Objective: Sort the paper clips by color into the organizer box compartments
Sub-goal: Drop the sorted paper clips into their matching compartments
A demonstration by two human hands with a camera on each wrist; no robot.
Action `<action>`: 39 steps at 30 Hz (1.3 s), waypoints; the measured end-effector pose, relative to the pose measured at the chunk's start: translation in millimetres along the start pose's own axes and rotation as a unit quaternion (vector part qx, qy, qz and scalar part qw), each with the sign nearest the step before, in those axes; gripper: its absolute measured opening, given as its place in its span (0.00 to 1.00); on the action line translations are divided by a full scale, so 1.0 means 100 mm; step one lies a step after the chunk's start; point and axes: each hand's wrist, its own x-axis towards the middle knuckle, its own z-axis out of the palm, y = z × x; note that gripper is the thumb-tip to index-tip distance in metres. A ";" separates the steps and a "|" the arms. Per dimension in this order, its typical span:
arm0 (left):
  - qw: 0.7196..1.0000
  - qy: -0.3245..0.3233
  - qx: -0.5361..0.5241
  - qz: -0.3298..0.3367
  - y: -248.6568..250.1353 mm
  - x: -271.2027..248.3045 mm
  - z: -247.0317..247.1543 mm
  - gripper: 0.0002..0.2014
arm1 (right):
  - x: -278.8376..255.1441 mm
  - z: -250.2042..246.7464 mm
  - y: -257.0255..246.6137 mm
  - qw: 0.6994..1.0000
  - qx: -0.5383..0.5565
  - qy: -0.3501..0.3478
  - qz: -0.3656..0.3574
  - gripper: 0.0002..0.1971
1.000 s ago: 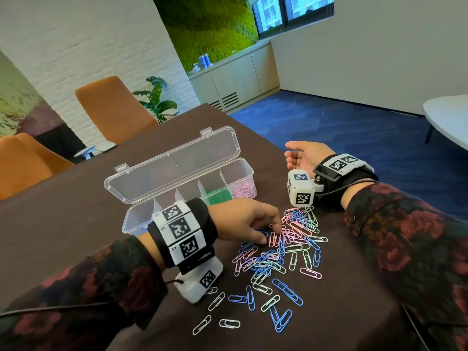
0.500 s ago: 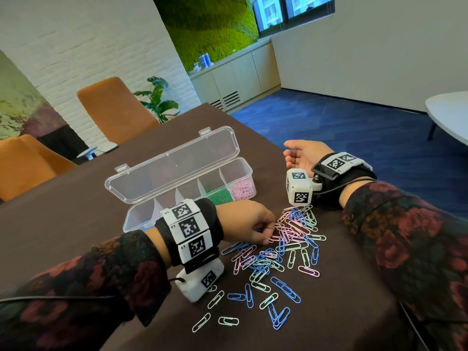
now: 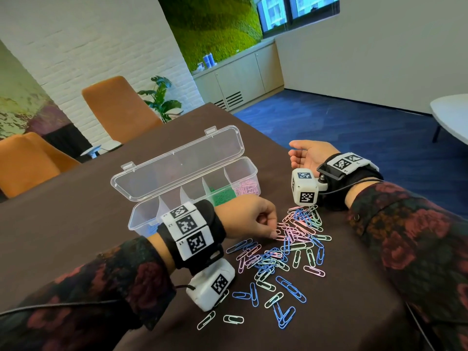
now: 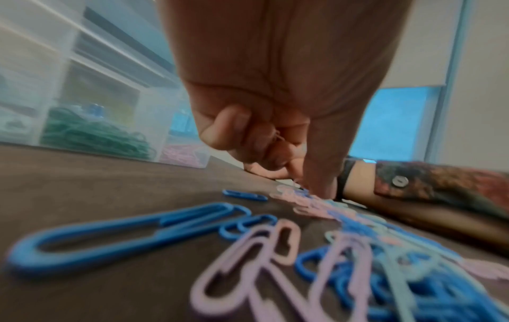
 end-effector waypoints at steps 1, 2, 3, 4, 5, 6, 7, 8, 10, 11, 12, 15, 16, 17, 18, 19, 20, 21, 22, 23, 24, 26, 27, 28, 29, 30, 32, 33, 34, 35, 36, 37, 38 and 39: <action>1.000 -0.009 0.021 0.001 0.02 0.02 0.03 0.05 | 0.00 0.00 0.00 1.000 0.000 0.001 0.001 0.06; 0.999 -0.016 0.043 0.002 0.04 0.05 0.05 0.06 | 0.00 0.00 0.00 1.000 0.000 0.003 0.003 0.06; 0.998 -0.020 0.061 0.002 0.05 0.07 0.06 0.07 | 0.01 -0.01 0.00 1.000 0.001 0.002 0.004 0.06; 0.997 -0.020 0.071 0.001 0.06 0.09 0.07 0.08 | 0.01 0.00 0.01 1.000 0.002 0.001 0.004 0.06; 0.997 -0.019 0.075 0.000 0.06 0.10 0.07 0.09 | 0.01 0.00 0.01 1.000 0.002 0.000 0.004 0.06; 0.997 -0.018 0.077 -0.001 0.07 0.11 0.08 0.09 | 0.01 0.00 0.01 1.000 0.002 0.000 0.003 0.06; 0.997 -0.019 0.080 -0.002 0.08 0.12 0.07 0.09 | 0.01 0.00 0.00 1.000 0.000 0.000 0.003 0.06; 0.996 -0.021 0.083 -0.003 0.08 0.12 0.07 0.08 | 0.01 0.00 0.00 1.000 -0.001 -0.002 0.004 0.06; 0.996 -0.033 0.088 -0.003 0.08 0.13 0.07 0.06 | 0.00 0.00 0.00 1.000 -0.002 -0.003 0.004 0.06; 0.995 -0.042 0.088 -0.003 0.09 0.12 0.07 0.06 | 0.00 0.00 0.00 1.000 -0.002 -0.003 0.003 0.06; 0.995 -0.051 0.085 -0.004 0.09 0.12 0.07 0.06 | 0.00 0.00 0.01 1.000 -0.001 -0.003 0.001 0.06; 0.996 -0.063 0.062 -0.002 0.09 0.10 0.06 0.05 | 0.02 -0.01 0.02 1.000 0.004 -0.006 -0.002 0.06; 0.997 -0.055 0.049 -0.004 0.07 0.08 0.06 0.05 | 0.03 -0.02 0.02 1.000 0.005 -0.007 -0.002 0.06; 0.999 -0.039 0.031 -0.006 0.06 0.05 0.03 0.06 | 0.04 -0.03 0.03 1.000 0.006 -0.010 -0.001 0.06; 1.000 -0.017 0.008 -0.009 0.02 0.00 -0.01 0.07 | 0.06 -0.05 0.03 1.000 0.006 -0.011 0.000 0.06; 1.000 0.009 -0.023 -0.012 -0.03 -0.06 -0.06 0.08 | 0.08 -0.06 0.03 1.000 0.006 -0.013 0.001 0.06; 0.997 0.040 -0.067 -0.015 -0.09 -0.14 -0.11 0.09 | 0.09 -0.06 0.04 1.000 0.005 -0.015 0.002 0.06; 0.988 0.075 -0.135 -0.022 -0.17 -0.23 -0.16 0.10 | 0.11 -0.07 0.04 1.000 0.003 -0.015 0.001 0.06; 0.968 0.119 -0.220 -0.027 -0.25 -0.32 -0.20 0.10 | 0.12 -0.07 0.04 1.000 0.002 -0.017 -0.002 0.06; 0.935 0.172 -0.309 -0.034 -0.34 -0.41 -0.23 0.10 | 0.12 -0.06 0.03 1.000 0.000 -0.019 -0.005 0.05; 0.889 0.223 -0.398 -0.042 -0.42 -0.50 -0.24 0.09 | 0.13 -0.05 0.03 1.000 -0.002 -0.021 -0.006 0.05; 0.780 0.296 -0.550 -0.045 -0.59 -0.66 -0.26 0.07 | 0.14 -0.05 0.03 1.000 -0.005 -0.024 -0.005 0.05; 0.723 0.313 -0.614 -0.040 -0.67 -0.74 -0.27 0.07 | 0.14 -0.05 0.03 1.000 -0.005 -0.025 -0.005 0.05; 0.661 0.322 -0.677 -0.032 -0.76 -0.81 -0.27 0.12 | 0.15 -0.06 0.03 1.000 -0.005 -0.026 -0.005 0.05; 0.594 0.317 -0.739 -0.021 -0.85 -0.87 -0.28 0.18 | 0.15 -0.06 0.03 1.000 -0.003 -0.024 -0.008 0.04; 0.537 0.307 -0.785 -0.011 -0.93 -0.92 -0.28 0.24 | 0.16 -0.06 0.03 1.000 -0.002 -0.022 -0.011 0.04; 0.459 0.302 -0.836 0.012 -1.02 -0.97 -0.28 0.27 | 0.15 -0.06 0.03 1.000 -0.005 -0.021 -0.012 0.05; 0.431 0.306 -0.849 0.009 -1.02 -0.97 -0.29 0.22 | 0.14 -0.05 0.03 1.000 -0.009 -0.021 -0.009 0.07; 0.407 0.325 -0.853 -0.012 -1.04 -0.96 -0.30 0.14 | 0.14 -0.05 0.02 1.000 -0.013 -0.021 -0.005 0.08; 0.383 0.348 -0.855 -0.028 -1.03 -0.96 -0.33 0.07 | 0.13 -0.05 0.02 1.000 -0.017 -0.021 -0.002 0.09; 0.369 0.371 -0.851 -0.046 -1.04 -0.95 -0.34 0.12 | 0.12 -0.05 0.01 1.000 -0.020 -0.022 0.000 0.10; 0.360 0.383 -0.849 -0.052 -1.05 -0.95 -0.37 0.18 | 0.11 -0.05 0.01 1.000 -0.021 -0.023 0.000 0.10; 0.361 0.404 -0.839 -0.051 -1.04 -0.94 -0.40 0.23 | 0.11 -0.05 0.01 0.999 -0.022 -0.025 -0.001 0.10; 0.374 0.421 -0.825 -0.049 -1.03 -0.93 -0.42 0.25 | 0.11 -0.06 0.01 0.999 -0.022 -0.026 -0.003 0.10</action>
